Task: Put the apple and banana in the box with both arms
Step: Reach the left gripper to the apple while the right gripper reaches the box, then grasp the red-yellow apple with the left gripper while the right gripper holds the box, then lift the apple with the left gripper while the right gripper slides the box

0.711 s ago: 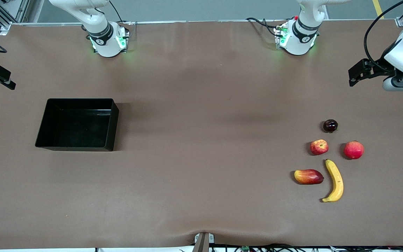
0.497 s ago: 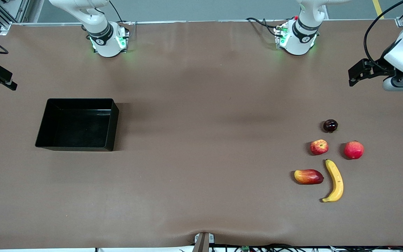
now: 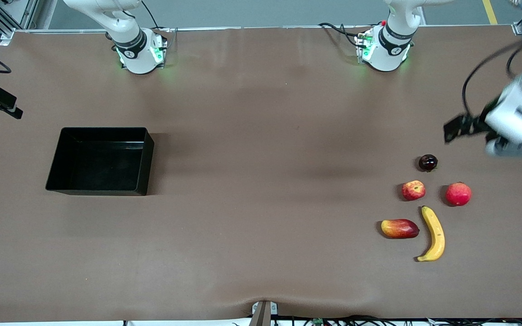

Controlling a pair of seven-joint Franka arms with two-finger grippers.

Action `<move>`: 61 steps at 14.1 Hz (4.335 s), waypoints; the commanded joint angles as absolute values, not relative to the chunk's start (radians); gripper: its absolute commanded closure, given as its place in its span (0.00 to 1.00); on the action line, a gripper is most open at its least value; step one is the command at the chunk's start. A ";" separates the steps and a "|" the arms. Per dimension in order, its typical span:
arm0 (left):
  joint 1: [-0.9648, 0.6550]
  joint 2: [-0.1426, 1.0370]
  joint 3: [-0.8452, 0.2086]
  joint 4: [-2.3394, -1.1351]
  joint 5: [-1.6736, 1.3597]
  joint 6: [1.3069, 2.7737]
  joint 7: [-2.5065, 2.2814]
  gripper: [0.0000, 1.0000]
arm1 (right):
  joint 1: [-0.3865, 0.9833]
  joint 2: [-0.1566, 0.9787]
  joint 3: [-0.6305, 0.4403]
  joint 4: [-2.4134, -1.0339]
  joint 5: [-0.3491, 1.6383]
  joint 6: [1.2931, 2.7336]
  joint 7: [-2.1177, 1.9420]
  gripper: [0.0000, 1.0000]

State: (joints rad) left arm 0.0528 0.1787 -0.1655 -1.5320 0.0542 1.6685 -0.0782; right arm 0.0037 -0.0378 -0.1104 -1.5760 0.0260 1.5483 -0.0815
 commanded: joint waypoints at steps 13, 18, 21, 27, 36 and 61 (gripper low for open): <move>0.179 0.382 -0.167 -2.035 0.193 2.428 -0.089 0.00 | -0.127 0.267 -0.106 -1.557 -0.020 1.679 -0.084 0.00; 0.207 0.406 -0.173 -2.045 0.179 2.451 -0.126 0.00 | -0.162 0.362 -0.106 -1.578 -0.028 1.755 -0.118 0.00; 0.199 0.431 -0.179 -2.040 0.179 2.470 -0.175 0.00 | -0.218 0.406 -0.103 -1.632 -0.012 1.819 -0.283 0.00; 0.193 0.503 -0.179 -2.031 0.179 2.566 -0.183 0.04 | -0.265 0.403 -0.100 -1.852 -0.003 2.040 -0.322 0.00; 0.190 0.402 -0.250 -1.990 0.183 2.450 -0.186 1.00 | -0.319 0.402 -0.100 -1.927 0.064 2.071 -0.529 1.00; 0.190 0.293 -0.457 -1.632 0.179 1.908 -0.347 1.00 | 0.372 0.477 -0.098 -1.549 0.553 1.776 0.258 1.00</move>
